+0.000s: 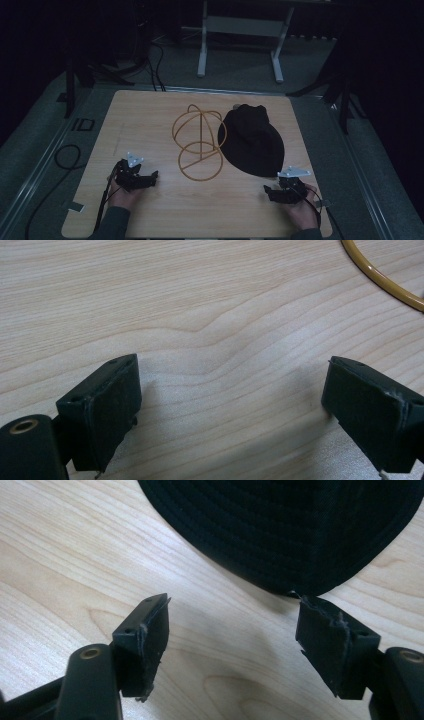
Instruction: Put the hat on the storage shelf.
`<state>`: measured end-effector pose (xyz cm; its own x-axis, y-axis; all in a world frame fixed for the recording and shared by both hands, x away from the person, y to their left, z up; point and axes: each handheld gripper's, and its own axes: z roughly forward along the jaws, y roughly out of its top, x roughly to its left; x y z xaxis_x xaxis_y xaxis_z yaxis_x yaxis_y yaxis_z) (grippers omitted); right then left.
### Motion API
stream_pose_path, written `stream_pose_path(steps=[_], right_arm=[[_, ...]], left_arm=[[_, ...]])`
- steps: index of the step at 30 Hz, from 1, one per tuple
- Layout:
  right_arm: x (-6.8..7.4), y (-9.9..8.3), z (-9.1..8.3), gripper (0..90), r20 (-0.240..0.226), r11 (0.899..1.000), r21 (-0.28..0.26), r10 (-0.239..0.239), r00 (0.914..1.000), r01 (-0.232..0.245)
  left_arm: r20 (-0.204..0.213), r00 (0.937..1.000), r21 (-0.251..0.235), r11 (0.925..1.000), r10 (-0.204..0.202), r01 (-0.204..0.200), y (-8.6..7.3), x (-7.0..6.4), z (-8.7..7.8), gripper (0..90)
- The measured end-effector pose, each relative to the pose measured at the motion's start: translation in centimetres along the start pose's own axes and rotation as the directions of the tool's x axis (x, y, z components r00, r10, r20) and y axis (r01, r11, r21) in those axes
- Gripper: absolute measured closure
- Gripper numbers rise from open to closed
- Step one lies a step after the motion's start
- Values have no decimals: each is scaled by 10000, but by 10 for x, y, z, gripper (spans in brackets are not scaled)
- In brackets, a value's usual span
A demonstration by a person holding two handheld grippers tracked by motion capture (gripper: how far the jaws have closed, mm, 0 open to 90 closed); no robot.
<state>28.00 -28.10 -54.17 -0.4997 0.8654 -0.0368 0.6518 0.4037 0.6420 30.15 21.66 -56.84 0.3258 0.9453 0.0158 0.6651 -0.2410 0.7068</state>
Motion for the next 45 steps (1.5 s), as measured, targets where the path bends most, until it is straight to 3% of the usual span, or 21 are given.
stream_pose_path(steps=[16, 45], right_arm=[[-14, 28, -6, 205, 46, 9992, 389, -91, 9999, 90], [-36, 68, 2, 226, -74, 9890, 1408, -442, 9990, 448]], left_arm=[[0, 10000, -23, 10000, -23, 23, 0, 0, 0, 94], [5, 10000, 13, 10000, -7, 7, 0, 0, 0, 94]])
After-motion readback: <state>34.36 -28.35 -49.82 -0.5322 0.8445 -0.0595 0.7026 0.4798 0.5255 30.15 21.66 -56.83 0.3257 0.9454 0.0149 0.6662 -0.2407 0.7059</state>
